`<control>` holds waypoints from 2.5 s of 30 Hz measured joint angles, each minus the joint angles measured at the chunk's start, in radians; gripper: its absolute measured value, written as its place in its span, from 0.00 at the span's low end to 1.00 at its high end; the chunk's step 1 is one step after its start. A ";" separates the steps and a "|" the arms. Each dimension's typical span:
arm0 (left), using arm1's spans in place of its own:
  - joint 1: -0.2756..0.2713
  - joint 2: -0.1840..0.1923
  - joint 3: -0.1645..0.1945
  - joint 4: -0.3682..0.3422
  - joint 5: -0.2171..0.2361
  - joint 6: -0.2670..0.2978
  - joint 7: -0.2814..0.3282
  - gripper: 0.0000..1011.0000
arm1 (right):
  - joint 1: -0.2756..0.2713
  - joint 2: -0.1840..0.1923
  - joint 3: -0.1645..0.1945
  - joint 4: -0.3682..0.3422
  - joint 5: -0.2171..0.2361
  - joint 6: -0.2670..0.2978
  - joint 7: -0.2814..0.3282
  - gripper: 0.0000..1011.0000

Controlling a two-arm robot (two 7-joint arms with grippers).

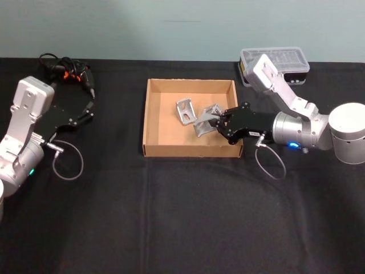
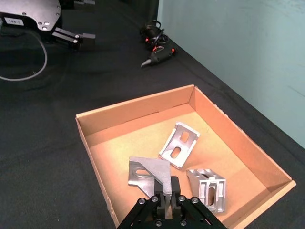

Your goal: Use one hand to pick up the angle iron from the table and place it into the box.

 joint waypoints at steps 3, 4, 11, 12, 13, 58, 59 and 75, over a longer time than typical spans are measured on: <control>0.000 0.000 0.000 0.000 0.000 0.000 0.000 0.99 | -0.005 -0.004 0.006 0.000 -0.005 0.003 -0.002 0.12; 0.000 0.000 0.000 0.000 0.000 0.000 0.000 0.99 | -0.006 -0.005 0.008 0.000 -0.005 0.004 -0.002 0.15; 0.000 0.000 0.000 0.000 0.000 0.000 0.000 0.99 | -0.017 -0.011 0.024 -0.007 -0.008 0.004 -0.009 0.36; 0.000 0.000 0.000 0.000 0.000 0.000 0.000 0.99 | -0.018 -0.012 0.027 -0.010 -0.008 0.004 -0.009 0.39; 0.000 0.000 0.000 0.000 0.000 0.000 0.000 0.99 | -0.019 -0.012 0.028 -0.011 -0.008 0.004 -0.009 0.42; 0.000 0.000 0.000 0.000 0.000 0.000 0.000 0.99 | -0.256 0.043 0.277 -0.286 -0.018 -0.060 -0.326 0.99; 0.000 0.000 0.000 0.000 0.000 0.000 0.000 0.99 | -0.281 0.045 0.297 -0.303 -0.021 -0.061 -0.357 0.99; 0.000 0.000 0.000 0.000 0.000 0.000 0.000 0.99 | -0.471 0.031 0.447 -0.394 -0.040 -0.050 -0.522 0.99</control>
